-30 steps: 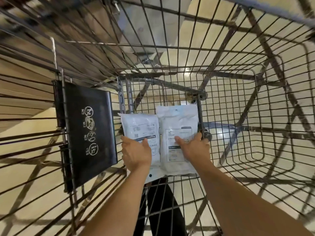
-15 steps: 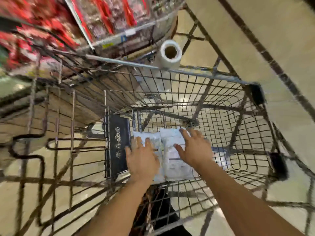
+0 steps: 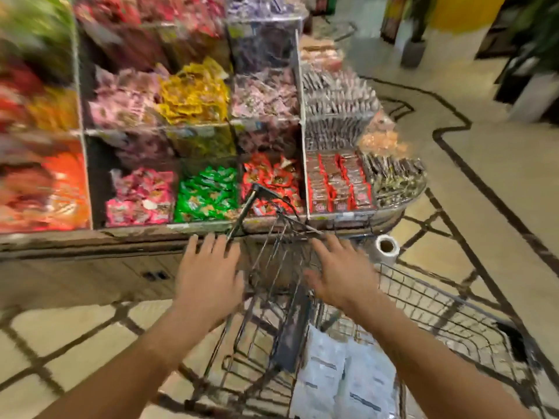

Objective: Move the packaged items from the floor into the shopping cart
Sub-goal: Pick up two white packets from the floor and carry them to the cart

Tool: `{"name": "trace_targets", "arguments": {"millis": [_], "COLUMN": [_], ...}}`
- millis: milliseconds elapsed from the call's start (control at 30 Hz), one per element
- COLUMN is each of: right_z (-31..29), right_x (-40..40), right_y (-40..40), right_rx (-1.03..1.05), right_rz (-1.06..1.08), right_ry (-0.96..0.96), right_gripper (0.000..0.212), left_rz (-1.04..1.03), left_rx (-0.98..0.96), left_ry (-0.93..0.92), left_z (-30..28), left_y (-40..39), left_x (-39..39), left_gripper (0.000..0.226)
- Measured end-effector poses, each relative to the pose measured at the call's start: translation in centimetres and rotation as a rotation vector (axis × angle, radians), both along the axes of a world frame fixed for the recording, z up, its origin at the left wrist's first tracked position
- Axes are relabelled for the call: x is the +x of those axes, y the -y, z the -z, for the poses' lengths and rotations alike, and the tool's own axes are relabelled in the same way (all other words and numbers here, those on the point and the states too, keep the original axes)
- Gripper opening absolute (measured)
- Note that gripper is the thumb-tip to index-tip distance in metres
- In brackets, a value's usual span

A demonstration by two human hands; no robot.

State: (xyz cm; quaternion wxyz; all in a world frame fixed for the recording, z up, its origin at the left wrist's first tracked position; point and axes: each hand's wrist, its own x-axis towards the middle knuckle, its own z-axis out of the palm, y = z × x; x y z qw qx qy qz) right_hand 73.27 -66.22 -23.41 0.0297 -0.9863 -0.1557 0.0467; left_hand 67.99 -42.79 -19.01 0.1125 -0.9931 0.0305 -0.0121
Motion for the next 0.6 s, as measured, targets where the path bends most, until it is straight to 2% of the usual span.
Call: {"name": "trace_targets", "arguments": {"millis": [100, 267, 433, 600], "right_z": [-4.7, -10.0, -13.3, -15.7], "right_x": [1.0, -0.6, -5.6, -13.0], "right_y": [-6.5, -19.5, -33.7, -48.6], "right_rx": [0.037, 0.085, 0.116, 0.145], "right_rz": [-0.169, -0.414, -0.644, -0.81], "right_ry": [0.108, 0.22, 0.292, 0.345], "right_gripper": [0.062, 0.06, 0.061, 0.068], "left_rz": [-0.173, -0.406, -0.624, -0.845], "left_rx": [0.019, 0.031, 0.046, 0.075], "left_ry": [0.11, 0.223, 0.331, 0.355], "left_z": [-4.1, -7.9, -9.8, -10.7], "left_y": [-6.3, -17.1, -28.7, -40.7], "left_x": [-3.0, -10.7, -20.9, -32.5], "left_gripper": [0.054, 0.046, 0.053, 0.056]}}
